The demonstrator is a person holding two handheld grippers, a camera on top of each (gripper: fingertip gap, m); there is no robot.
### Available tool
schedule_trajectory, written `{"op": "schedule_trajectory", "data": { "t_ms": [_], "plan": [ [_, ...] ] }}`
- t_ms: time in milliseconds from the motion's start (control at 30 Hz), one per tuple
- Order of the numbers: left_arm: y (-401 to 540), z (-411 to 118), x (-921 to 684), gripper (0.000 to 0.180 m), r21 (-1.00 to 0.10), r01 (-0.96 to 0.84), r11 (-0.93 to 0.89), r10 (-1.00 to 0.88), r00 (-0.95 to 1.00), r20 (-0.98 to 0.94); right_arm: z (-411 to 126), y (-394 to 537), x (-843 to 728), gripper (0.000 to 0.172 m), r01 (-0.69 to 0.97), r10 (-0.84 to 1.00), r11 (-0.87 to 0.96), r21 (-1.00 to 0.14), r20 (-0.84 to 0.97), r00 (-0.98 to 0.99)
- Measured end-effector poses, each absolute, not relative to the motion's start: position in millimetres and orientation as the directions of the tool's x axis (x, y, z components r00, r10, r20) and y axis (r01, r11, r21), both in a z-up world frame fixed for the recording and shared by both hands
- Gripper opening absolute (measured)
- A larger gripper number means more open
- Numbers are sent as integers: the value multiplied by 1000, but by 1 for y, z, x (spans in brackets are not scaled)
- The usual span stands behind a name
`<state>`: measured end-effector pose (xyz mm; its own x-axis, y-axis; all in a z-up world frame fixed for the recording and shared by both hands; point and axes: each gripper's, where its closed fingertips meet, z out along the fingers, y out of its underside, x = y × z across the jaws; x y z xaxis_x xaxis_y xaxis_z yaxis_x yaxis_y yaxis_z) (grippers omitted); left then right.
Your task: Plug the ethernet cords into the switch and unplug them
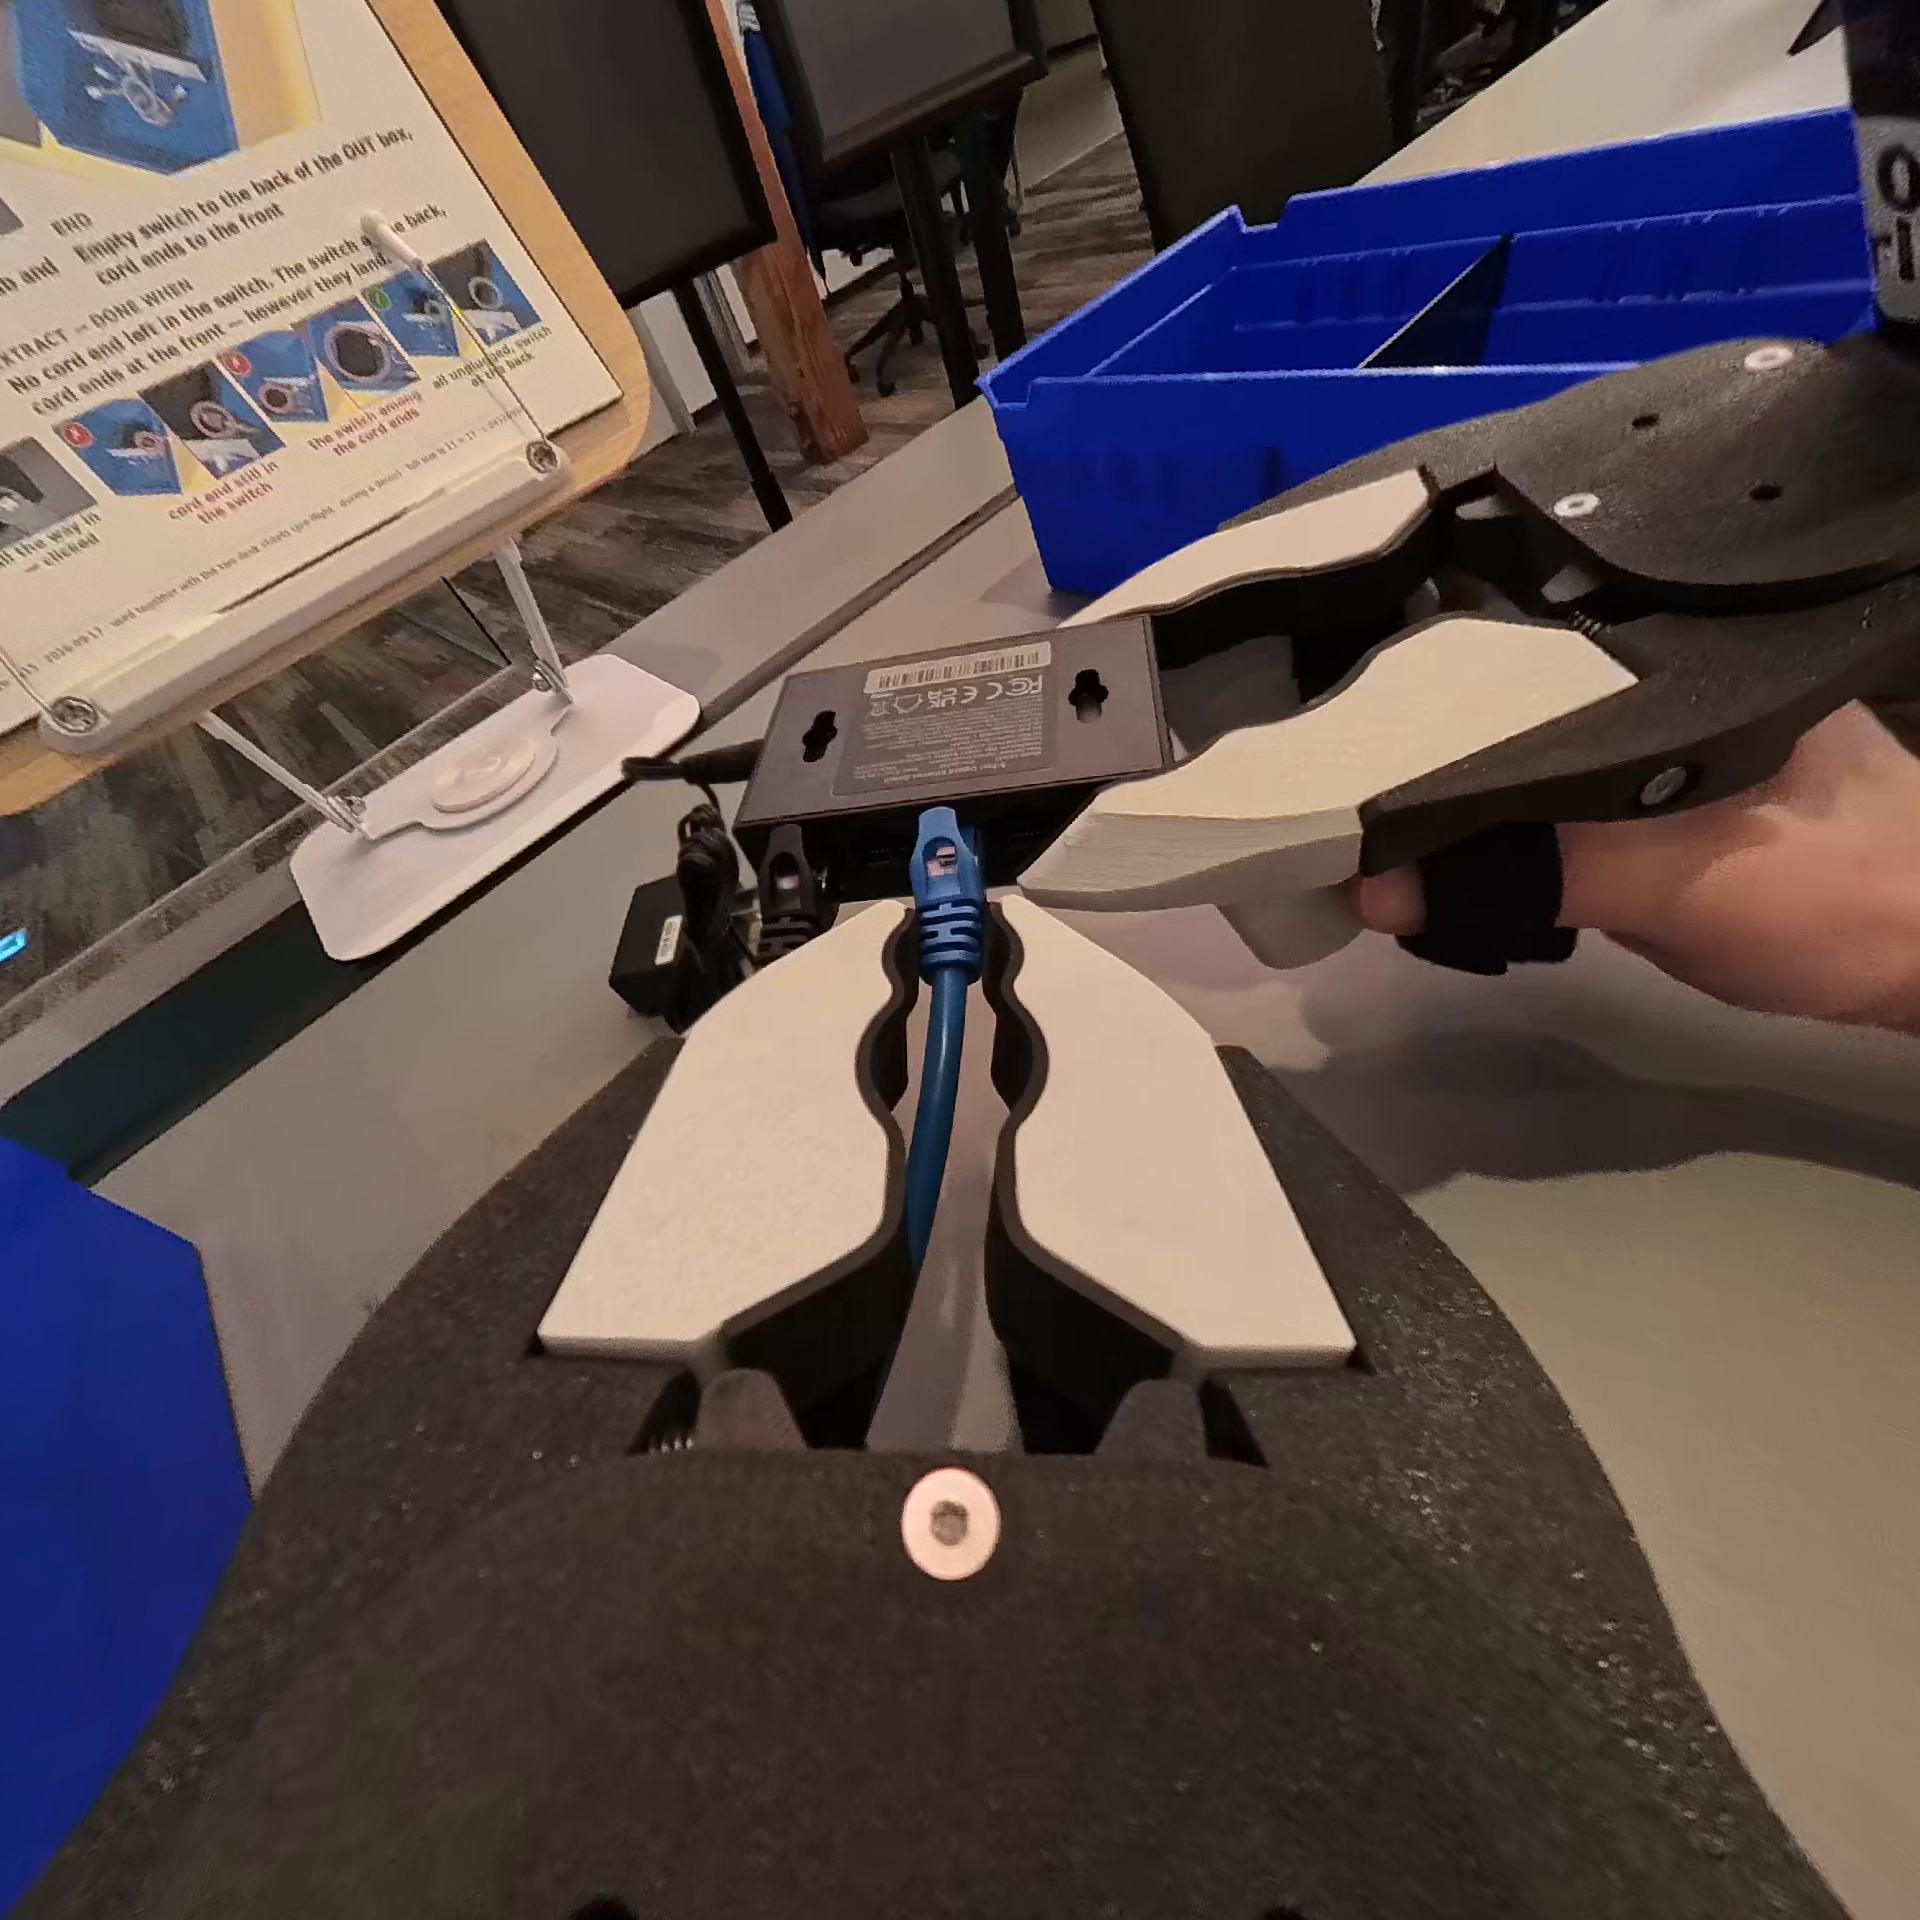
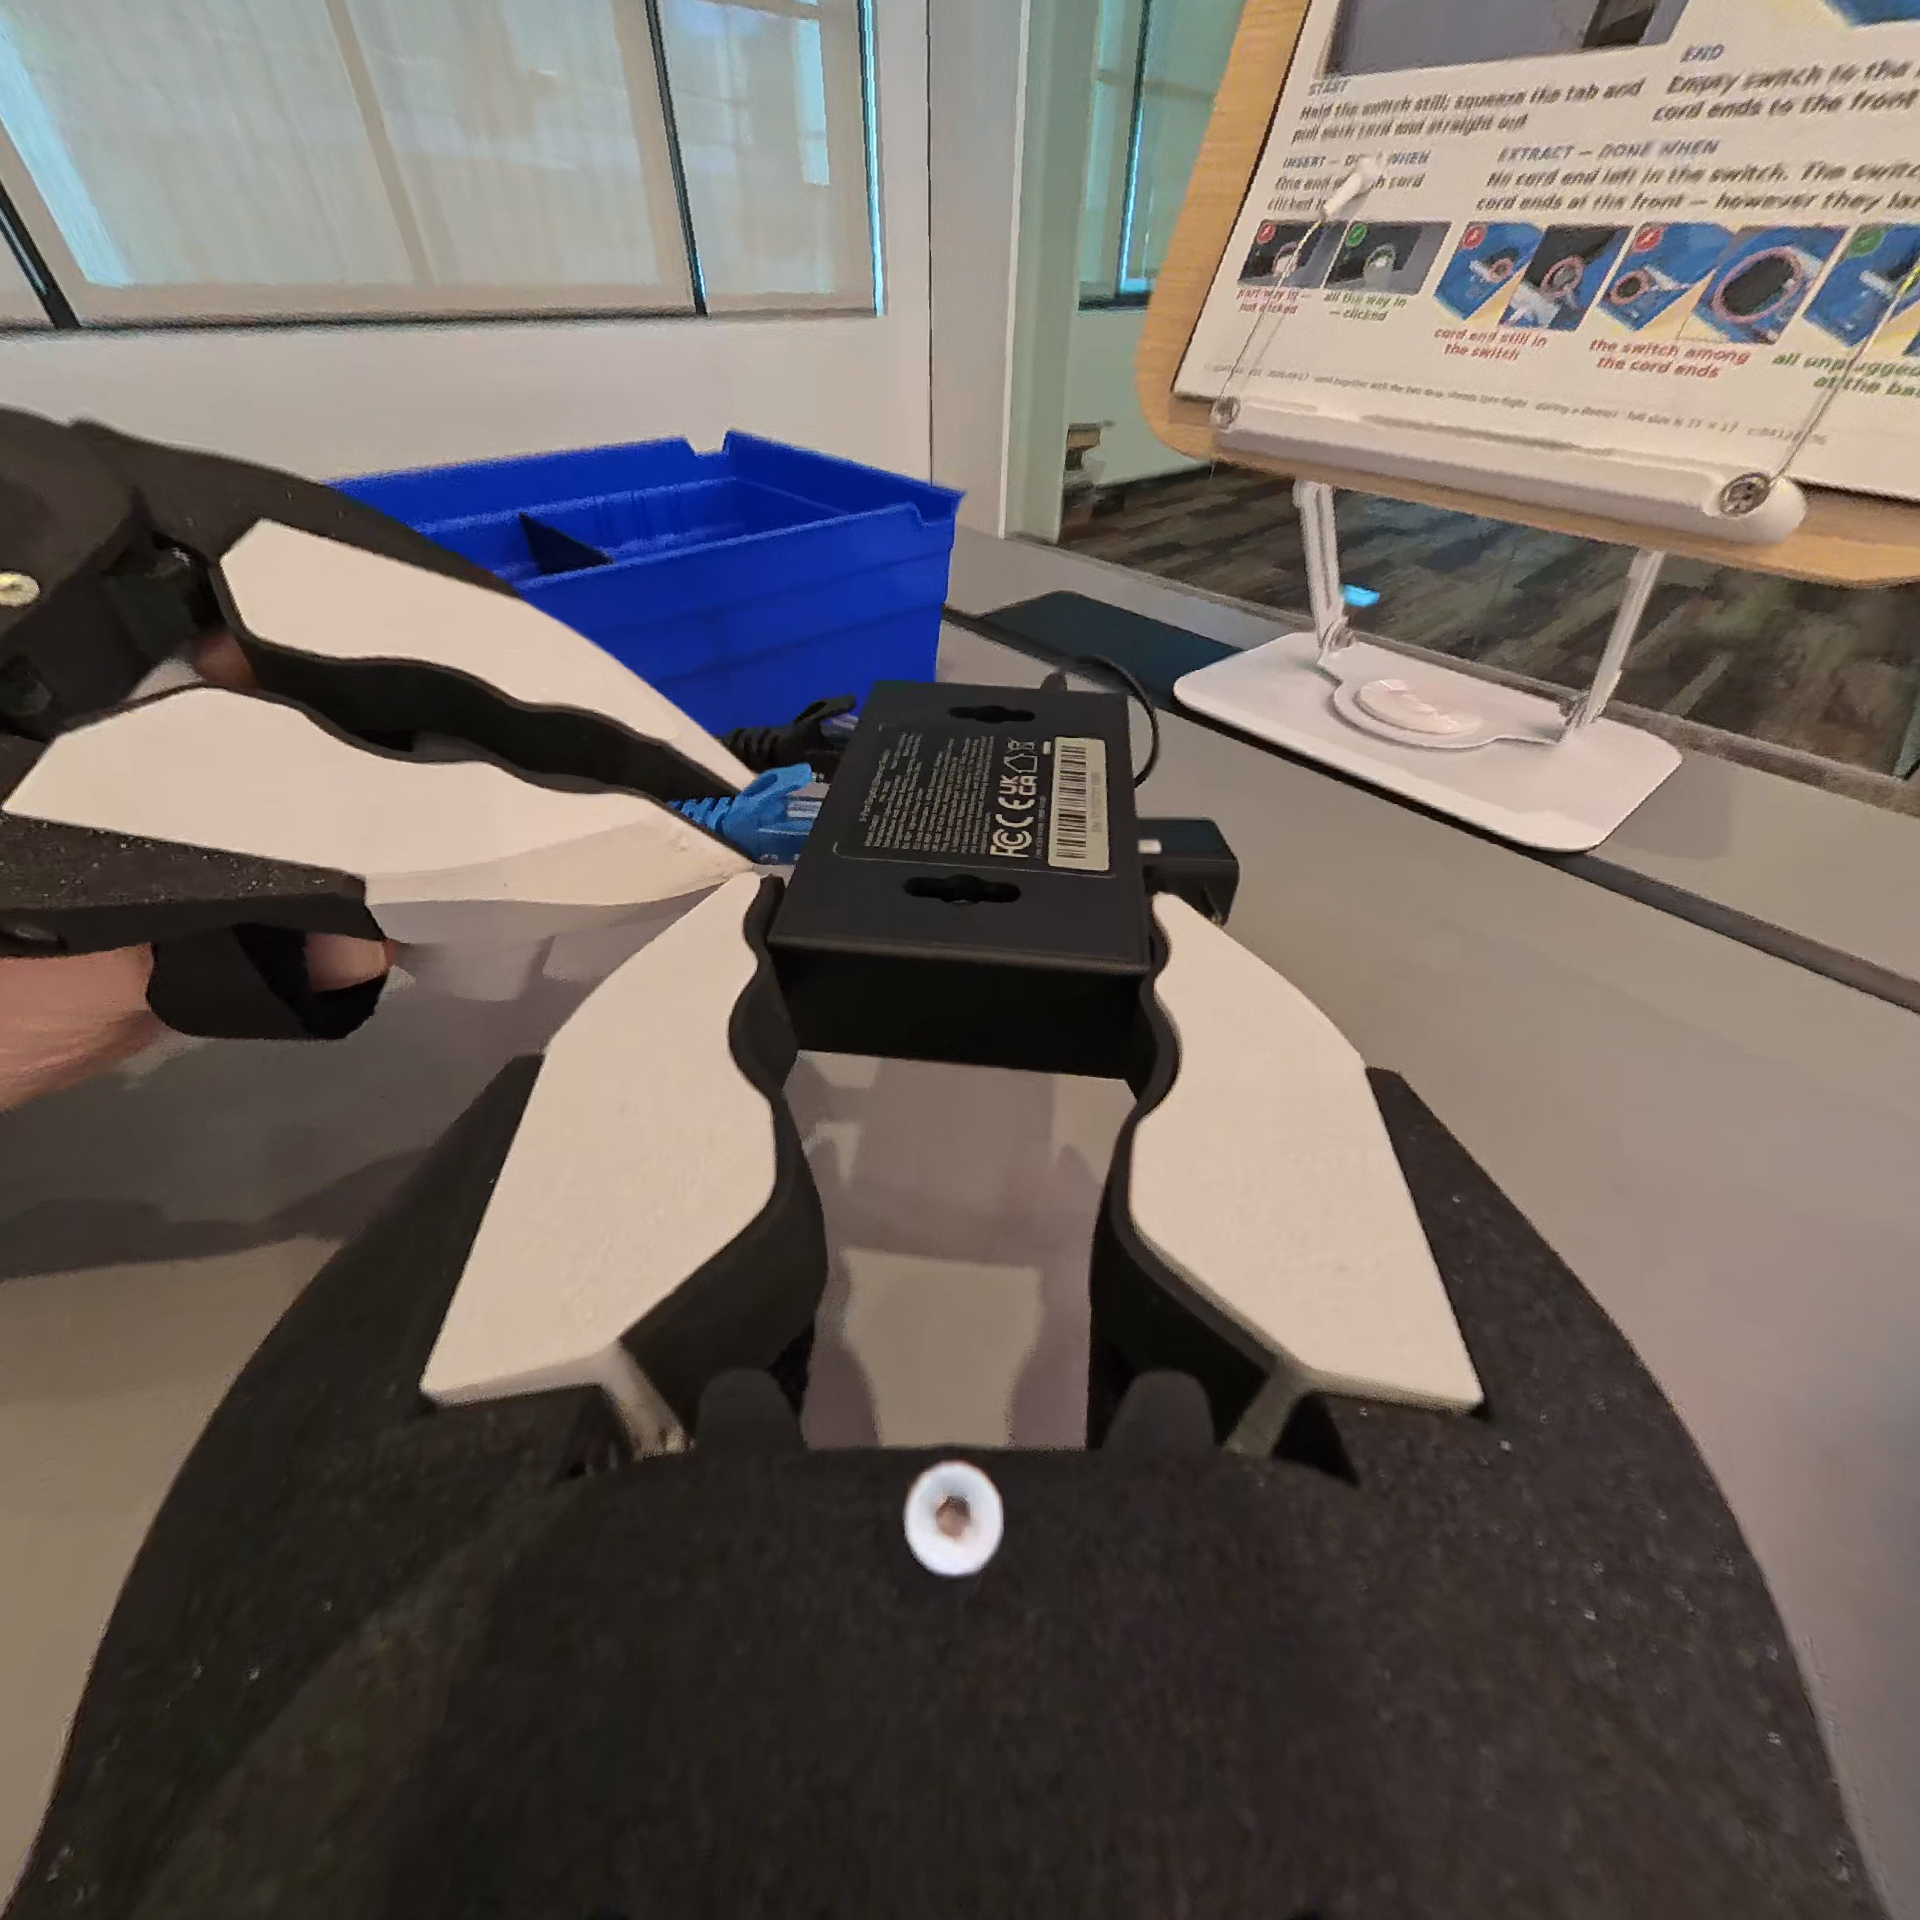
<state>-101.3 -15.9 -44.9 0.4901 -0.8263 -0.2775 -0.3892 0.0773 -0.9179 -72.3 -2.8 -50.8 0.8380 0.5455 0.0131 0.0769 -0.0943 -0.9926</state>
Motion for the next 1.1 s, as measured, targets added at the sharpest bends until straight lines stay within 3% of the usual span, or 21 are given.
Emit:
{"op": "schedule_trajectory", "data": {
  "t_ms": [133, 433, 633, 1100],
  "plan": [
    [-18, -37, -100, 11, -924, -365, 113, -815, 498, -296, -37, -6, -69, 62, 136, 486, 20, -990, 129, 864],
    [-24, -33, -96, 11, -925, -350, 149, -808, 496, -319, -33, -9, -65, 63, 101, 486, 37, -994, 106, 868],
    [-27, -28, -97, 11, -931, -323, 169, -809, 495, -318, -21, -14, -65, 63, 158, 424, 127, -979, 198, 884],
    [-26, -27, -102, 11, -935, -318, 159, -809, 500, -308, -23, -18, -73, 63, 55, 551, 68, -996, 84, 830]
  ]
}}
